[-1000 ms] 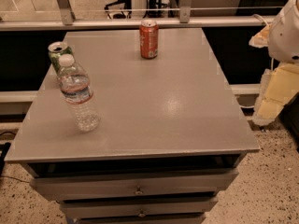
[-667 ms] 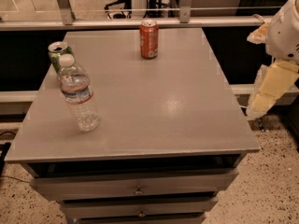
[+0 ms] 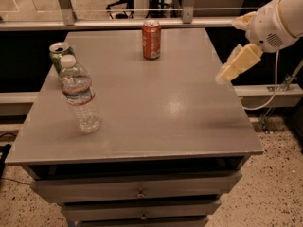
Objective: Knock coke can over
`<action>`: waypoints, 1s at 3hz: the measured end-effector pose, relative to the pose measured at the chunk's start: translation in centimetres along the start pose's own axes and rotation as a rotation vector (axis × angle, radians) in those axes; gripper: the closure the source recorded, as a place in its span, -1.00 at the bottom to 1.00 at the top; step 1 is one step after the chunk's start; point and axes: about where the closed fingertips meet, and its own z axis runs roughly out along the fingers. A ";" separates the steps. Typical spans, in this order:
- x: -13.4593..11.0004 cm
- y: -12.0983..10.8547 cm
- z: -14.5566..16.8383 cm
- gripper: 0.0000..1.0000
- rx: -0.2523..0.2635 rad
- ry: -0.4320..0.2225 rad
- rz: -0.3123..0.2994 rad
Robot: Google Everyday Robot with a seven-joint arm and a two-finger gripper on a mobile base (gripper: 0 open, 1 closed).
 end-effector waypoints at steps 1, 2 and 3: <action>-1.9 -2.8 4.1 -1.00 -0.009 -0.166 0.071; -1.9 -2.8 4.1 -1.00 -0.009 -0.166 0.071; -2.5 -4.8 5.4 -1.00 0.025 -0.257 0.096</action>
Offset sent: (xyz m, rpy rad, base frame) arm 0.0399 0.0203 -0.0067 0.1529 -0.0259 0.0042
